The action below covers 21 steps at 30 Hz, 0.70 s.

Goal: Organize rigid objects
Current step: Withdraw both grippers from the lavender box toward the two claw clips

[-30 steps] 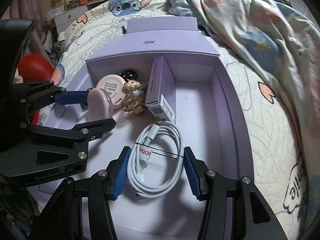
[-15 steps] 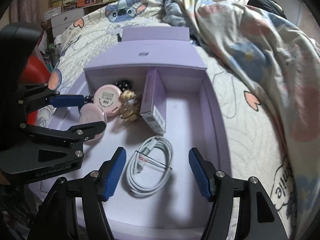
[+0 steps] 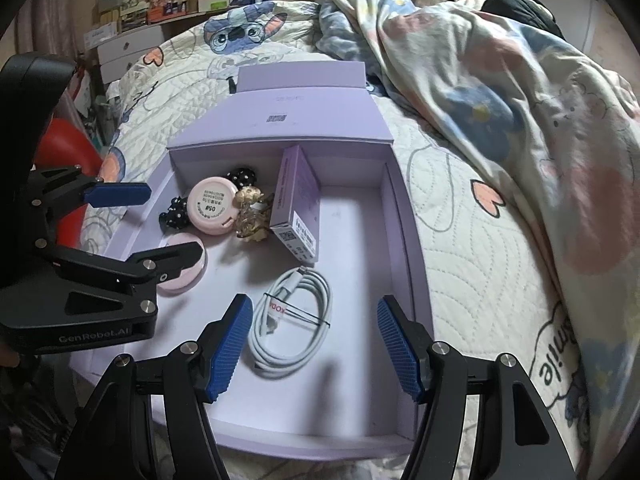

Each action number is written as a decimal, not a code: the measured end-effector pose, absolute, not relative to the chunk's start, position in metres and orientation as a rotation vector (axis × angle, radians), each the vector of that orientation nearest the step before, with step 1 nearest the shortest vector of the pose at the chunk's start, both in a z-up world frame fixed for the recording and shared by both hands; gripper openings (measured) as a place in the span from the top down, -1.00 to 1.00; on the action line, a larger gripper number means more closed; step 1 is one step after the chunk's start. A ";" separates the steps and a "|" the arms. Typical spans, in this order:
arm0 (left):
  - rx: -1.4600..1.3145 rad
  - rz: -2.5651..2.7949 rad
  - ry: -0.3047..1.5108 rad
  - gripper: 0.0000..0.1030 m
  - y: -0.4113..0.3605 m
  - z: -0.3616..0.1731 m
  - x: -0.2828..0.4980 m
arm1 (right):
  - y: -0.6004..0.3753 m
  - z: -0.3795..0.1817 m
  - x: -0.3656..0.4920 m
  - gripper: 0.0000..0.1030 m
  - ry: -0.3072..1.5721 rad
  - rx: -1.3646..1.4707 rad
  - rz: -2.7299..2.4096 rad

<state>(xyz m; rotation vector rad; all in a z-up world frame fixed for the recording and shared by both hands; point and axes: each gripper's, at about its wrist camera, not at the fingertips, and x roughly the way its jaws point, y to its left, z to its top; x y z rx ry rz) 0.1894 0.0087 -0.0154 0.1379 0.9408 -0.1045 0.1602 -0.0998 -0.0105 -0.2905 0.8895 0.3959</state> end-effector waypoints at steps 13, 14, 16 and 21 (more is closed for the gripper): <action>0.112 -0.095 0.820 -0.39 0.009 0.032 0.157 | -0.109 0.026 0.134 -0.31 0.813 -0.274 0.373; 0.108 -0.097 0.811 -0.39 0.010 0.035 0.154 | -0.109 0.030 0.131 -0.31 0.802 -0.275 0.371; 0.094 -0.104 0.793 -0.39 0.011 0.043 0.147 | -0.110 0.037 0.125 -0.31 0.786 -0.277 0.369; 0.063 -0.137 0.766 -0.39 0.013 0.058 0.130 | -0.113 0.054 0.108 -0.33 0.743 -0.280 0.359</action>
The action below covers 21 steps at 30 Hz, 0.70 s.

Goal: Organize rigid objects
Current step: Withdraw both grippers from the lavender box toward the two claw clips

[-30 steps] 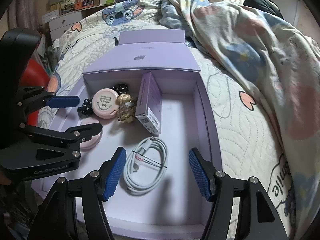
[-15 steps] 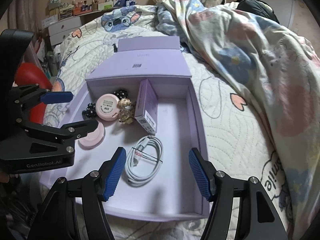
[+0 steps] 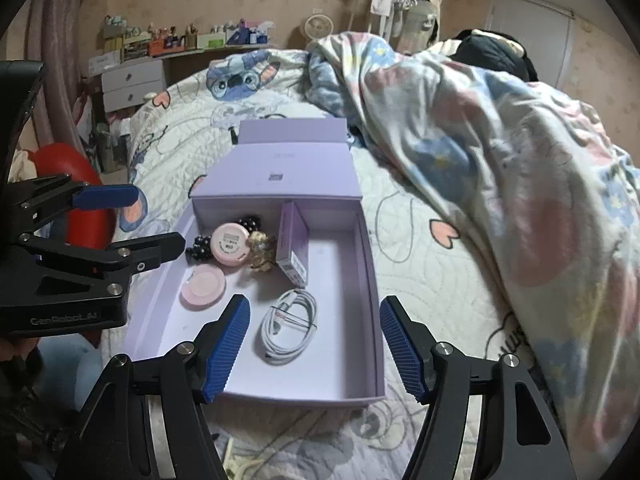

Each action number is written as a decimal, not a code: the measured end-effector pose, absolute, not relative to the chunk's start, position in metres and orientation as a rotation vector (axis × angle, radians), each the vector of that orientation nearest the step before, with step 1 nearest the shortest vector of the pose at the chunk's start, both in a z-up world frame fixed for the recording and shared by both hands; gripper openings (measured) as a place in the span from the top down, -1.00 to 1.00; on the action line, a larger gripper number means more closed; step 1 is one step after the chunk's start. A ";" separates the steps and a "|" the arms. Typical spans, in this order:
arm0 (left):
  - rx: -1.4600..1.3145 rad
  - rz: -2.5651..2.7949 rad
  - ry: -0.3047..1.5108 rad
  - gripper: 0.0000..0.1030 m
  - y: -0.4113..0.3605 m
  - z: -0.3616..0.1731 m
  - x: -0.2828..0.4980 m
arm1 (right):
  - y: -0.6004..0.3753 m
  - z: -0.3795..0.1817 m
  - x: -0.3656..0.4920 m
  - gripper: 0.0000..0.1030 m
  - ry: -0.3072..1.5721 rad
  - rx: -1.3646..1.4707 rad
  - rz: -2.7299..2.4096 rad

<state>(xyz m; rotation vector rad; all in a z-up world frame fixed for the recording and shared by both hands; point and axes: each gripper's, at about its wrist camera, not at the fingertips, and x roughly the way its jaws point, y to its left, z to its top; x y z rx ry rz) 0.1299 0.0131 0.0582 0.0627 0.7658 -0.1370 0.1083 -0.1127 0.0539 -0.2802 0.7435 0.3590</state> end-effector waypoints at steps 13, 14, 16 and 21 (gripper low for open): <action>0.087 -0.164 0.690 -0.39 0.008 0.087 0.081 | -0.117 0.079 0.063 -0.33 0.673 -0.282 0.345; 0.083 -0.168 0.690 -0.39 0.008 0.088 0.077 | -0.118 0.080 0.060 -0.33 0.671 -0.280 0.344; 0.080 -0.176 0.693 -0.39 0.008 0.087 0.070 | -0.120 0.080 0.052 -0.33 0.668 -0.274 0.342; 0.088 -0.184 0.702 -0.39 0.005 0.082 0.052 | -0.127 0.077 0.033 -0.34 0.673 -0.252 0.332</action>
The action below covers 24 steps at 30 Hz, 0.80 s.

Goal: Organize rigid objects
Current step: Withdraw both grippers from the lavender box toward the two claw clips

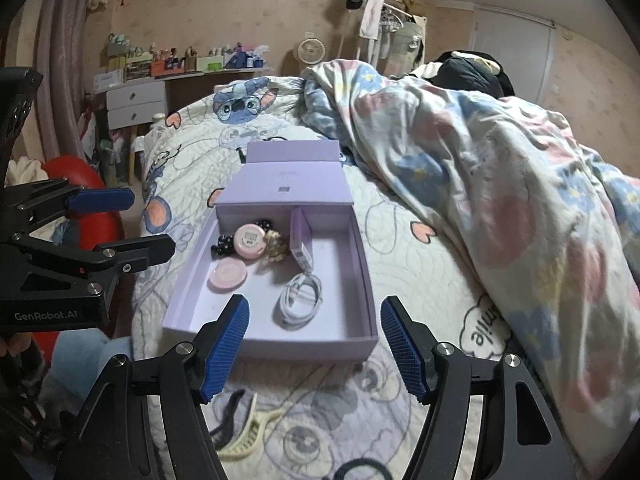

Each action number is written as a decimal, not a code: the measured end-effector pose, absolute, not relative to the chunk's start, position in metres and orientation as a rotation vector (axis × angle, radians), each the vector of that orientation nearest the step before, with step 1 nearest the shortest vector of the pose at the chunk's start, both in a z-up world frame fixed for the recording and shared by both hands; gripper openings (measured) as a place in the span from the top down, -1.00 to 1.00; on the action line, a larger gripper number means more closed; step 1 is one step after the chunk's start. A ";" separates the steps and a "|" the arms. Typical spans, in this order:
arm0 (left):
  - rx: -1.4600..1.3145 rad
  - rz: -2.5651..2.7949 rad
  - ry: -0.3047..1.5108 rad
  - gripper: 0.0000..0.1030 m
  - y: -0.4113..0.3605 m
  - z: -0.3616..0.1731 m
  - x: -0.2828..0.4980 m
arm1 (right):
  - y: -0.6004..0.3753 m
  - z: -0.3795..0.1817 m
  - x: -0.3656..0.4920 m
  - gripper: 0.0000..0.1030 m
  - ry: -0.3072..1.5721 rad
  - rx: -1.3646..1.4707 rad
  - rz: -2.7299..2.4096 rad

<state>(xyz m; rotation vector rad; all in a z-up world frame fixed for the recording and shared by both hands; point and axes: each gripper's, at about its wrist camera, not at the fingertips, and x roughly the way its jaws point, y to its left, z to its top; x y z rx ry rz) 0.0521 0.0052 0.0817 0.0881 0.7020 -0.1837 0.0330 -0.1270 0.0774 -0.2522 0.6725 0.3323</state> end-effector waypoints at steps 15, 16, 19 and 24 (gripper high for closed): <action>0.088 -0.218 0.748 -0.39 -0.004 0.056 0.010 | -0.138 0.053 -0.010 -0.34 0.725 -0.187 0.322; 0.089 -0.219 0.752 -0.39 -0.004 0.054 0.008 | -0.139 0.051 -0.013 -0.34 0.728 -0.188 0.321; 0.089 -0.224 0.768 -0.39 -0.006 0.047 0.002 | -0.138 0.043 -0.021 -0.34 0.736 -0.191 0.319; 0.081 -0.230 0.794 -0.39 -0.007 0.036 -0.006 | -0.138 0.029 -0.030 -0.34 0.766 -0.165 0.333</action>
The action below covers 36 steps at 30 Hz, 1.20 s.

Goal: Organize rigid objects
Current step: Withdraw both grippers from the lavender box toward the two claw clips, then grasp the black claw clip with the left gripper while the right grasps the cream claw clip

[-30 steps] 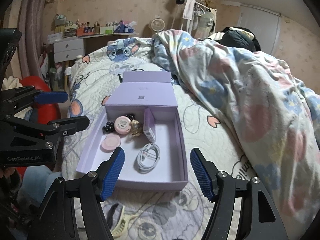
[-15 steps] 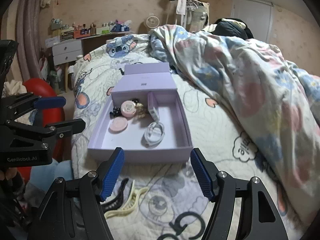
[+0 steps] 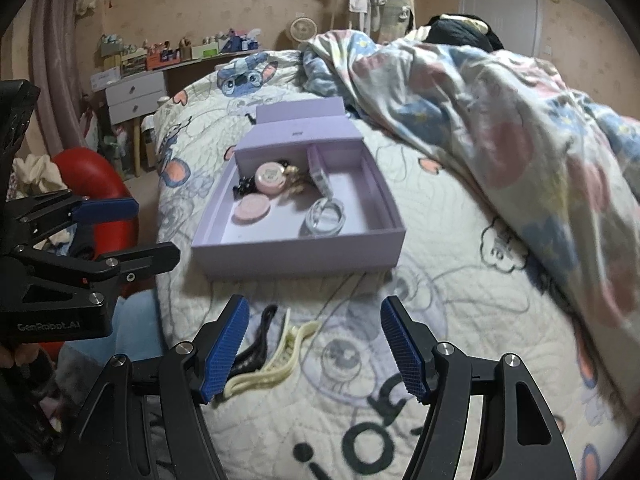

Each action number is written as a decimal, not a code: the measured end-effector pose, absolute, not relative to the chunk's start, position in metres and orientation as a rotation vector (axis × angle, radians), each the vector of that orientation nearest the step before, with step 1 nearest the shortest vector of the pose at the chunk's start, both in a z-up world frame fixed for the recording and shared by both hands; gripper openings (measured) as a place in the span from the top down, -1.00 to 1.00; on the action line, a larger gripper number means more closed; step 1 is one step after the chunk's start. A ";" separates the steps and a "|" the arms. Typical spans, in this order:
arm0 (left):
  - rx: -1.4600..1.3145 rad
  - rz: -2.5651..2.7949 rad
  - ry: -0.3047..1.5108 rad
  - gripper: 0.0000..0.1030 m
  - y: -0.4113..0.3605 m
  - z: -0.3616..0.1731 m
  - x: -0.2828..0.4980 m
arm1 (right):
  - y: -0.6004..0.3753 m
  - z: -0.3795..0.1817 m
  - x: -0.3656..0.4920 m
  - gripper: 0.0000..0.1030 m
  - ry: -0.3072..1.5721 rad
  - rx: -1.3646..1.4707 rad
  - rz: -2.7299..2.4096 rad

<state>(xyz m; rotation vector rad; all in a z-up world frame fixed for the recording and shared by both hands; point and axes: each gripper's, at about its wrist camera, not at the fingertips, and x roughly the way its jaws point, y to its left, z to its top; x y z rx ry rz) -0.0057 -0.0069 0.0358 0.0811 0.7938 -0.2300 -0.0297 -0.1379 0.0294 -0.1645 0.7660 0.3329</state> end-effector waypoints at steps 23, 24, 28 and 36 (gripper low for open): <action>0.073 -0.247 0.989 -0.39 -0.021 -0.039 -0.010 | -0.147 -0.050 -0.036 -0.34 0.965 -0.044 0.383; 0.072 -0.248 0.995 -0.39 -0.022 -0.041 -0.010 | -0.147 -0.052 -0.035 -0.34 0.971 -0.039 0.387; 0.080 -0.243 1.022 -0.39 -0.023 -0.050 -0.005 | -0.150 -0.055 -0.028 -0.34 0.982 -0.015 0.404; 0.058 -0.223 1.041 -0.39 -0.015 -0.054 0.004 | -0.151 -0.061 -0.011 -0.31 1.007 0.025 0.426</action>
